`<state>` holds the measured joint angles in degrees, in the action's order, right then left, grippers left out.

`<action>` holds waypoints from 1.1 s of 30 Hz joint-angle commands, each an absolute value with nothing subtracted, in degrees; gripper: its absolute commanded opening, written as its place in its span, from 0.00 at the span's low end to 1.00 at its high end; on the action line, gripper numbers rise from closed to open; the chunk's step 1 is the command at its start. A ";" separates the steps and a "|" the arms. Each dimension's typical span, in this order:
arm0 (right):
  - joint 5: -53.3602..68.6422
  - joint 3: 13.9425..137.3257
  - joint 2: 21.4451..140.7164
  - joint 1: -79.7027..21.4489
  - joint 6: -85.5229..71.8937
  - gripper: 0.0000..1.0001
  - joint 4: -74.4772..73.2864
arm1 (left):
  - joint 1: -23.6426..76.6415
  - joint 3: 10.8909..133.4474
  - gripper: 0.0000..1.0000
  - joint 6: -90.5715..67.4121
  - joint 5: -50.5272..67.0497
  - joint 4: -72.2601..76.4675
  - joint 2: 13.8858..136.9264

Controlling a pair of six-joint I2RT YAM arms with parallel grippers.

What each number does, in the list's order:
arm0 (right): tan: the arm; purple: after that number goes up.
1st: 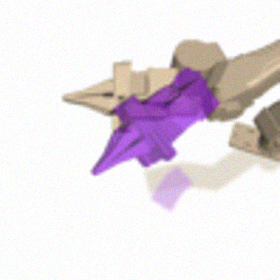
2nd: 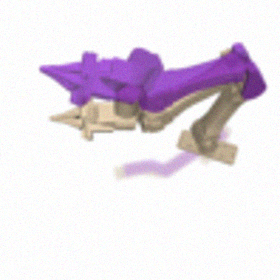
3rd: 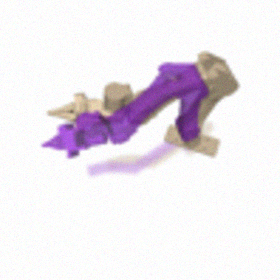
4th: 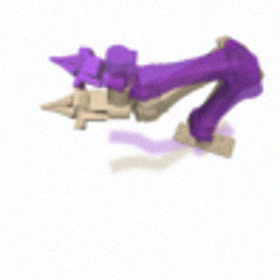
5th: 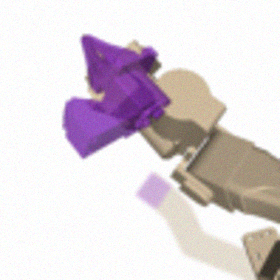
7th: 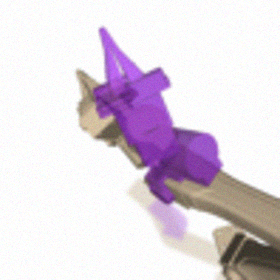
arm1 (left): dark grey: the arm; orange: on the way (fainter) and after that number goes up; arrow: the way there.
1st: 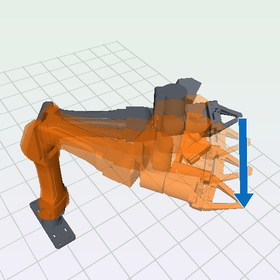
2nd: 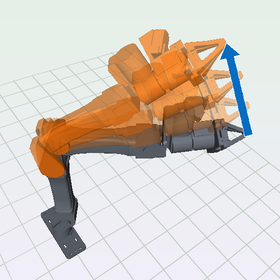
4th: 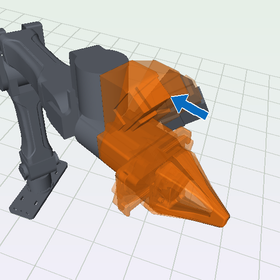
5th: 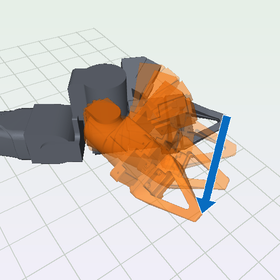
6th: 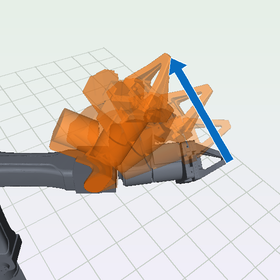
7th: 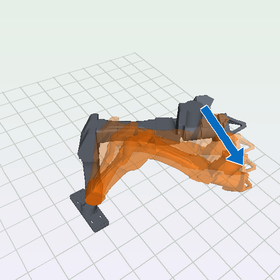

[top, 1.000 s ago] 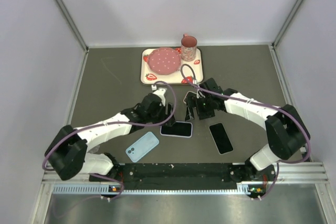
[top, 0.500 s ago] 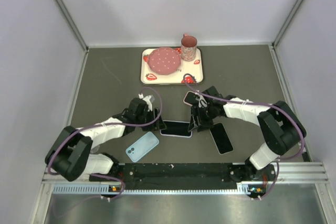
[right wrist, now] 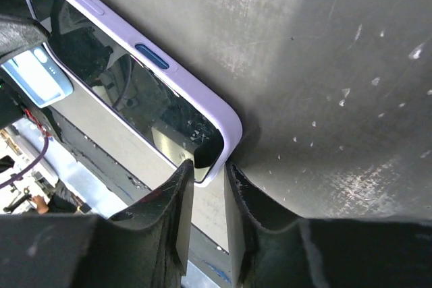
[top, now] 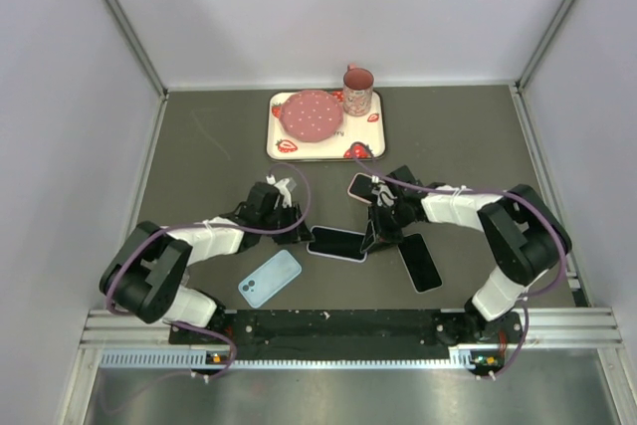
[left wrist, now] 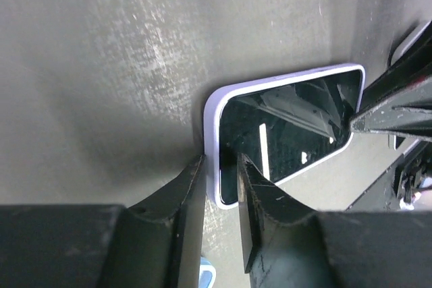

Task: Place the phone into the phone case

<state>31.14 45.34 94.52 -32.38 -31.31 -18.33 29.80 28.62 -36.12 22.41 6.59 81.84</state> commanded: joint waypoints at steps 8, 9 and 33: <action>29.71 56.05 100.28 -32.17 -31.38 0.13 -11.34 | 30.67 34.36 0.27 -34.98 23.30 7.82 84.90; 29.62 57.21 100.89 -32.17 -31.29 0.13 -11.51 | 30.59 34.80 0.28 -34.55 23.20 7.56 85.08; 27.78 88.33 123.13 -32.08 -30.15 0.10 -15.38 | 23.47 51.94 0.32 -31.46 20.75 4.40 95.62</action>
<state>19.66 86.11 121.54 -29.19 -27.70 -19.35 22.28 47.20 -31.29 17.58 -6.68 94.24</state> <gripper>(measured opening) 0.109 0.306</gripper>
